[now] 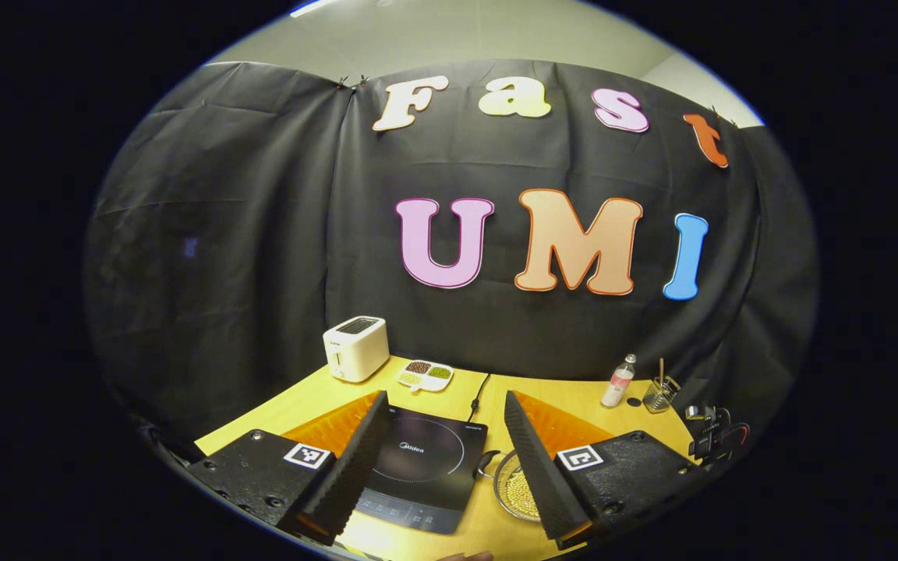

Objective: First push the handle of the pot to place it horizontally, then grasp the pot with both hands and set it on the induction cooktop.

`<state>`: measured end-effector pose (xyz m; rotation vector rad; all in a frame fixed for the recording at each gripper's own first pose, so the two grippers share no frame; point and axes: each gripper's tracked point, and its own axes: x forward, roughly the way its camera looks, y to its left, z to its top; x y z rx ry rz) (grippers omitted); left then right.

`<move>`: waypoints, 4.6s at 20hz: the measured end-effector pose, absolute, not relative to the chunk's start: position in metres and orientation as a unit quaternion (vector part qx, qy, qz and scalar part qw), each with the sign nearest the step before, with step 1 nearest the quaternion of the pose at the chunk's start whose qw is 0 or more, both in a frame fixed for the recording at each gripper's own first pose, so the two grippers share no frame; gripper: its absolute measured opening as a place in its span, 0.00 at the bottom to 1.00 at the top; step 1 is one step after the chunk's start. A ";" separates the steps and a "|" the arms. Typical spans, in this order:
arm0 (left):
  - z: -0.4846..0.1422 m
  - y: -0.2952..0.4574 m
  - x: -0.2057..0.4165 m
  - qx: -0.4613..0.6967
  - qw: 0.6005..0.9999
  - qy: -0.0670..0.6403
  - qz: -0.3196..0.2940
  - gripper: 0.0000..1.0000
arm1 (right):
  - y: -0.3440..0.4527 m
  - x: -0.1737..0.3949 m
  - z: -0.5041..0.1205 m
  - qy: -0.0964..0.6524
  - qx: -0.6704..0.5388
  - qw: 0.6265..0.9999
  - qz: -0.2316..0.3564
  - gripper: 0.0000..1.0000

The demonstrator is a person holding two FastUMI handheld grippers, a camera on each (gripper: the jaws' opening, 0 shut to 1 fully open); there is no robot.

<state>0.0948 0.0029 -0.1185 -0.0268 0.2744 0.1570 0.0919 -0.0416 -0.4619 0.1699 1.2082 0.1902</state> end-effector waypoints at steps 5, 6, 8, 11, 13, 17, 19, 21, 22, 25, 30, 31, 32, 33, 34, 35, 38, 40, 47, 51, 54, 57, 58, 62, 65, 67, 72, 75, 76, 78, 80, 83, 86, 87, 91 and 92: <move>-0.126 -0.013 0.097 -0.004 0.985 0.156 0.072 0.90 | -0.051 0.109 -0.465 0.557 0.096 0.820 0.089 0.03; -0.126 -0.016 0.097 0.000 0.985 0.158 0.069 0.90 | -0.053 0.113 -0.465 0.554 0.096 0.822 0.089 0.03; -0.127 -0.021 0.099 0.007 0.985 0.163 0.060 0.90 | -0.054 0.117 -0.465 0.548 0.100 0.826 0.086 0.03; -0.134 -0.028 0.100 0.013 0.983 0.176 0.043 0.91 | -0.056 0.120 -0.462 0.542 0.107 0.830 0.077 0.03; -0.137 -0.032 0.104 0.011 0.983 0.179 0.032 0.90 | -0.055 0.119 -0.457 0.534 0.099 0.836 0.074 0.00; -0.156 -0.037 0.117 0.003 0.981 0.195 -0.006 0.91 | -0.051 0.122 -0.436 0.503 0.112 0.855 0.050 0.03; -0.170 -0.037 0.124 0.005 0.978 0.209 -0.027 0.91 | -0.054 0.126 -0.431 0.493 0.112 0.863 0.021 0.00; -0.185 -0.035 0.133 -0.002 0.974 0.223 -0.049 0.86 | -0.058 0.127 -0.429 0.488 0.110 0.866 -0.011 0.00; -0.194 -0.035 0.137 -0.007 0.971 0.233 -0.060 0.90 | -0.059 0.127 -0.427 0.485 0.111 0.867 -0.027 0.03; -0.224 -0.034 0.147 -0.025 0.959 0.266 -0.097 0.91 | -0.060 0.134 -0.418 0.472 0.127 0.869 -0.072 0.12; -0.266 -0.031 0.160 -0.045 0.937 0.314 -0.146 0.91 | -0.062 0.140 -0.409 0.463 0.095 0.872 -0.126 0.49; -0.276 -0.031 0.161 -0.047 0.932 0.326 -0.152 0.91 | -0.062 0.142 -0.406 0.461 0.084 0.874 -0.131 0.53; -0.284 -0.031 0.162 -0.049 0.928 0.334 -0.156 0.92 | -0.062 0.142 -0.407 0.462 0.073 0.874 -0.135 0.63; -0.293 -0.029 0.163 -0.046 0.924 0.345 -0.158 0.92 | -0.063 0.144 -0.408 0.462 0.066 0.873 -0.139 0.72; -0.303 -0.029 0.162 -0.042 0.920 0.356 -0.160 0.92 | -0.062 0.147 -0.410 0.464 0.062 0.873 -0.138 0.72; -0.314 -0.029 0.161 -0.036 0.914 0.370 -0.160 0.92 | -0.062 0.148 -0.414 0.470 0.057 0.870 -0.136 0.72; -0.337 -0.031 0.156 -0.041 0.901 0.402 -0.156 0.92 | -0.065 0.152 -0.422 0.482 0.056 0.864 -0.133 0.72; -0.349 -0.034 0.158 -0.038 0.897 0.415 -0.149 0.92 | -0.068 0.156 -0.428 0.487 0.052 0.863 -0.126 0.72; -0.391 -0.046 0.168 -0.034 0.879 0.456 -0.133 0.92 | -0.075 0.171 -0.453 0.514 0.054 0.850 -0.096 0.72; -0.408 -0.054 0.170 -0.024 0.871 0.473 -0.132 0.92 | -0.076 0.174 -0.464 0.526 0.050 0.845 -0.078 0.72; -0.417 -0.057 0.169 -0.020 0.868 0.481 -0.123 0.91 | -0.077 0.176 -0.471 0.533 0.051 0.842 -0.068 0.77; -0.423 -0.062 0.171 -0.019 0.866 0.486 -0.118 0.91 | -0.080 0.177 -0.478 0.539 0.049 0.839 -0.063 0.80; -0.425 -0.064 0.171 -0.021 0.865 0.488 -0.118 0.91 | -0.081 0.177 -0.478 0.541 0.049 0.837 -0.063 0.81; -0.441 -0.079 0.169 -0.014 0.855 0.504 -0.122 0.87 | -0.075 0.178 -0.487 0.551 0.057 0.830 -0.063 0.72; -0.450 -0.079 0.172 0.005 0.856 0.503 -0.118 0.83 | -0.066 0.178 -0.492 0.552 0.058 0.830 -0.061 0.65; -0.457 -0.075 0.171 0.022 0.852 0.511 -0.116 0.82 | -0.069 0.176 -0.490 0.553 0.057 0.830 -0.057 0.65; -0.457 -0.076 0.175 0.027 0.854 0.506 -0.119 0.66 | -0.069 0.176 -0.488 0.548 0.040 0.833 -0.069 0.61; -0.458 -0.078 0.177 0.023 0.858 0.498 -0.120 0.66 | -0.071 0.178 -0.485 0.542 0.037 0.837 -0.072 0.61; -0.458 -0.078 0.178 0.025 0.859 0.498 -0.121 0.66 | -0.071 0.177 -0.483 0.542 0.039 0.837 -0.072 0.61; -0.454 -0.078 0.174 0.009 0.859 0.499 -0.112 0.67 | -0.075 0.178 -0.478 0.543 0.045 0.835 -0.076 0.61; -0.444 -0.079 0.175 0.003 0.863 0.493 -0.115 0.65 | -0.078 0.181 -0.471 0.535 0.056 0.839 -0.082 0.60; -0.429 -0.080 0.178 -0.009 0.865 0.490 -0.110 0.61 | -0.079 0.180 -0.461 0.531 0.052 0.842 -0.082 0.60; -0.424 -0.076 0.185 -0.012 0.869 0.484 -0.103 0.60 | -0.083 0.180 -0.462 0.524 0.037 0.847 -0.078 0.47; -0.429 -0.071 0.181 -0.007 0.862 0.496 -0.099 0.60 | -0.085 0.184 -0.454 0.515 0.032 0.853 -0.075 0.53; -0.431 -0.070 0.185 -0.003 0.865 0.492 -0.097 0.61 | -0.086 0.176 -0.448 0.521 0.043 0.850 -0.066 0.48; -0.430 -0.070 0.186 0.002 0.867 0.489 -0.097 0.61 | -0.086 0.180 -0.447 0.521 0.044 0.850 -0.063 0.47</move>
